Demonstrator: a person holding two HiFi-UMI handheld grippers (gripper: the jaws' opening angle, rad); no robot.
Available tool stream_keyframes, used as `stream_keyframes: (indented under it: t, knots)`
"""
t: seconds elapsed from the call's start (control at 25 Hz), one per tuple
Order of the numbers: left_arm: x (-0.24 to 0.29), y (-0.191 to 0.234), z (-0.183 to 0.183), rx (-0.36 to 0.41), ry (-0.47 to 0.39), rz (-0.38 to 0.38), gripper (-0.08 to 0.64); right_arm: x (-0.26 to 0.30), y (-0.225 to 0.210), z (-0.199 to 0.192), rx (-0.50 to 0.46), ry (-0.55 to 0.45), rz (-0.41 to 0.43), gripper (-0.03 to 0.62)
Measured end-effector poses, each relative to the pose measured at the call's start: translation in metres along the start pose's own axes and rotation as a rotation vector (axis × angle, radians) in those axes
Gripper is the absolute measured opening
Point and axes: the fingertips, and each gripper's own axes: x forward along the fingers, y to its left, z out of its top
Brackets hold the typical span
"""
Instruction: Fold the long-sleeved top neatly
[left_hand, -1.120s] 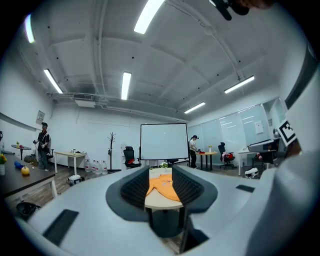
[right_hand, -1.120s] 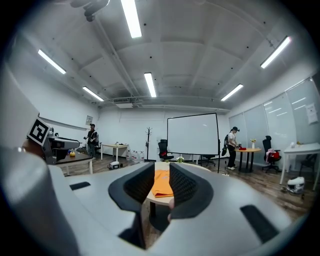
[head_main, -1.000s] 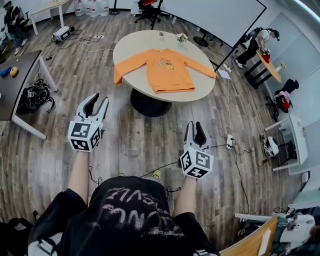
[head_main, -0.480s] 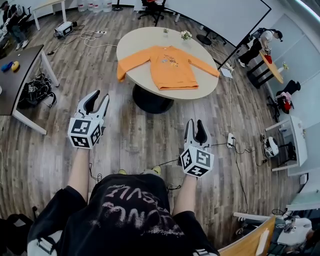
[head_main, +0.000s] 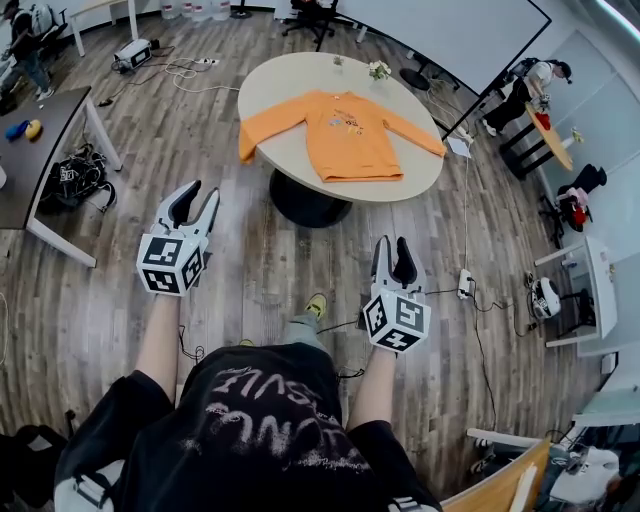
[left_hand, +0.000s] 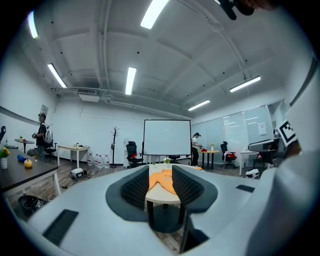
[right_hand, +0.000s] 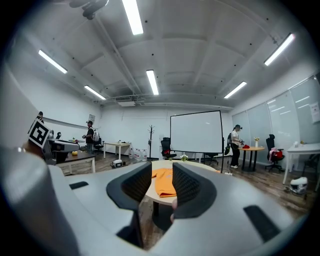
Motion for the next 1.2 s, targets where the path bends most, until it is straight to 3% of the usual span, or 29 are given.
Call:
stream_keyframes:
  t: [0.84, 1.2]
  knots:
    - [0.128, 0.024, -0.009, 0.046, 0.100, 0.045, 0.143, 0.150, -0.046, 0.008, 0.058, -0.008, 0.044, 0.135]
    - [0.194, 0.024, -0.029, 0.017, 0.170, 0.080, 0.141, 0.219, -0.079, -0.010, 0.060, 0.065, 0.076, 0.138]
